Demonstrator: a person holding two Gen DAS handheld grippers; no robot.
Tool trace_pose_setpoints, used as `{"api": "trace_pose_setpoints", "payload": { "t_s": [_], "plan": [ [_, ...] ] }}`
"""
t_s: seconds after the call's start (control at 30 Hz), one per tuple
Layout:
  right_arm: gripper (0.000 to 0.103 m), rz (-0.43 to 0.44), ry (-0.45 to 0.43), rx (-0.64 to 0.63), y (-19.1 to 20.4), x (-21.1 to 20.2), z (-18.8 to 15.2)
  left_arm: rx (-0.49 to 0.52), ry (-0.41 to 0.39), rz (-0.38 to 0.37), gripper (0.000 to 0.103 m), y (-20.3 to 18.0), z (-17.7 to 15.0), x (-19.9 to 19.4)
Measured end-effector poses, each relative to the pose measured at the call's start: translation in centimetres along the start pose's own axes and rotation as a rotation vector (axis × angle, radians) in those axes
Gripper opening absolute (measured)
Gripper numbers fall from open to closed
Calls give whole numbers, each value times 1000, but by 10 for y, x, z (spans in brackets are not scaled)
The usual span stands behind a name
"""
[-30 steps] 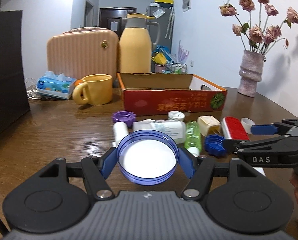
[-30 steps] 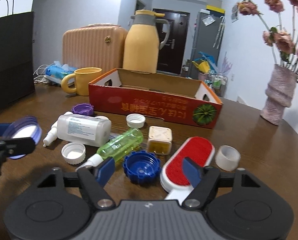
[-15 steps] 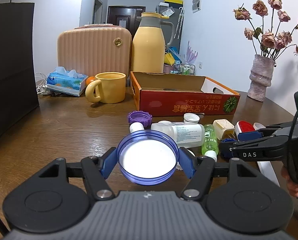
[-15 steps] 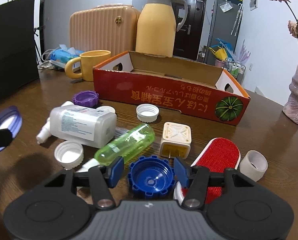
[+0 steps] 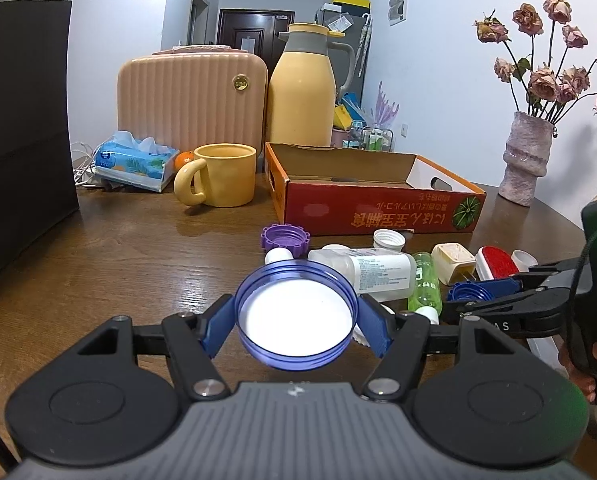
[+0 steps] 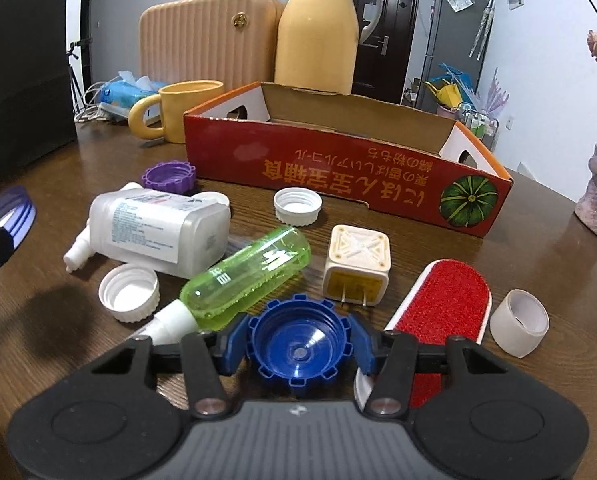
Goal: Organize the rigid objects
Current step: 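Carry the lid and blue cap in both grippers over the cardboard box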
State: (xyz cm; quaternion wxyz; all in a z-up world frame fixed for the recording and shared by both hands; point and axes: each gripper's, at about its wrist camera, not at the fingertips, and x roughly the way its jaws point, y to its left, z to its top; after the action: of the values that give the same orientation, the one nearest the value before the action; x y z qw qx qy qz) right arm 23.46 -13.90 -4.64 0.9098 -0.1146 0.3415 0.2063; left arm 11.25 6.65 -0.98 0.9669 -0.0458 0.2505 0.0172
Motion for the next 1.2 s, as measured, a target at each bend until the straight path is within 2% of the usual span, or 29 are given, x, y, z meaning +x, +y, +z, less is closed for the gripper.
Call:
{"api": "trace_pose_setpoints", "payload": {
  "t_s": [0.23,0.6,1.2],
  "plan": [
    [52,-9,-73,37,-13,-21,10,0,-9,3,67,-1,8,0],
    [52,-37,-176,85,-40,-44,40,12,-51,9,67,-9,40,9],
    [52,-32,-268,211,-69,-33,98,2,-82,-7,67,-32,102,58]
  ]
}}
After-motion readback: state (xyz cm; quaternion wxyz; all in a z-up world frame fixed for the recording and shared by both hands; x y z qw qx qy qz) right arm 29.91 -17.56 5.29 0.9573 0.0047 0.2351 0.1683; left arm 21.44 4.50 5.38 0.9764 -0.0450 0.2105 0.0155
